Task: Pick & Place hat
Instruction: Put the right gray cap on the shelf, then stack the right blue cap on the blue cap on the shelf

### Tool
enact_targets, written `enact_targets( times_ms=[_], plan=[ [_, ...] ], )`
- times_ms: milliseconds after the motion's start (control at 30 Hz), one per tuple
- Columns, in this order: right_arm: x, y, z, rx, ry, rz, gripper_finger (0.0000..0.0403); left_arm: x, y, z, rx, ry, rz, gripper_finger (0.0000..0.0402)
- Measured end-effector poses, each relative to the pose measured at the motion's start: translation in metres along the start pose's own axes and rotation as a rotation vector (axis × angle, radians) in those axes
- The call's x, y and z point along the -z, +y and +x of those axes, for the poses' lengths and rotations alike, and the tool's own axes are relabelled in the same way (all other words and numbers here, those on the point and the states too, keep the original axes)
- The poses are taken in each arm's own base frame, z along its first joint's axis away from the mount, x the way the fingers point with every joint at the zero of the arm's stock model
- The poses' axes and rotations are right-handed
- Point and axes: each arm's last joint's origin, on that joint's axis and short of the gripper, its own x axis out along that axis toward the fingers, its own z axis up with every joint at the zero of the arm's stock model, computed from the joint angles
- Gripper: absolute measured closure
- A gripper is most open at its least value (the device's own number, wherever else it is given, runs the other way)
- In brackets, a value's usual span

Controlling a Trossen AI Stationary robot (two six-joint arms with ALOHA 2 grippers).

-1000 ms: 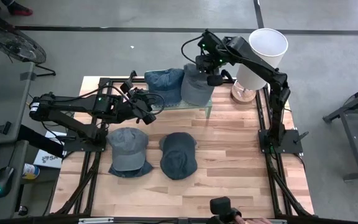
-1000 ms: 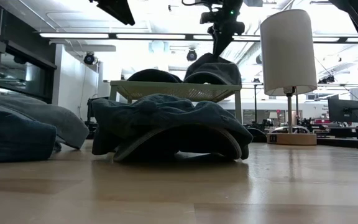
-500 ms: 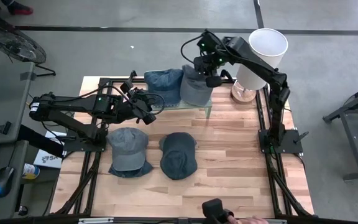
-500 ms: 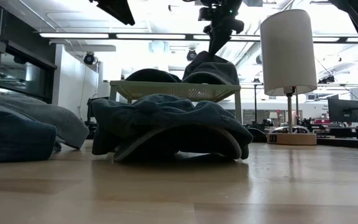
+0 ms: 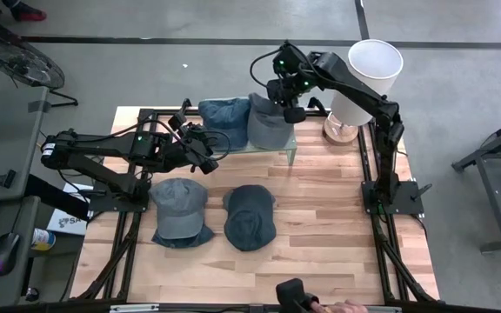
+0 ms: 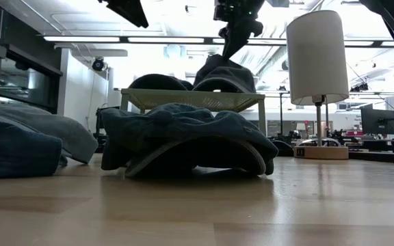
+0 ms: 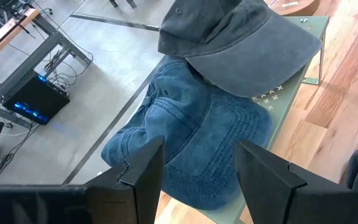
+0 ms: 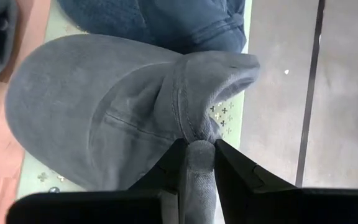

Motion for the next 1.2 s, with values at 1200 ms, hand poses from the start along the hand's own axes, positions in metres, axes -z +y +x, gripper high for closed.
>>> enact_targets(
  times_ms=[1200],
  plan=[
    [-0.007,0.004,-0.018,0.2,0.069,0.168,0.0192,0.0,0.0,0.0,0.003,0.001,-0.001,0.0218]
  ],
)
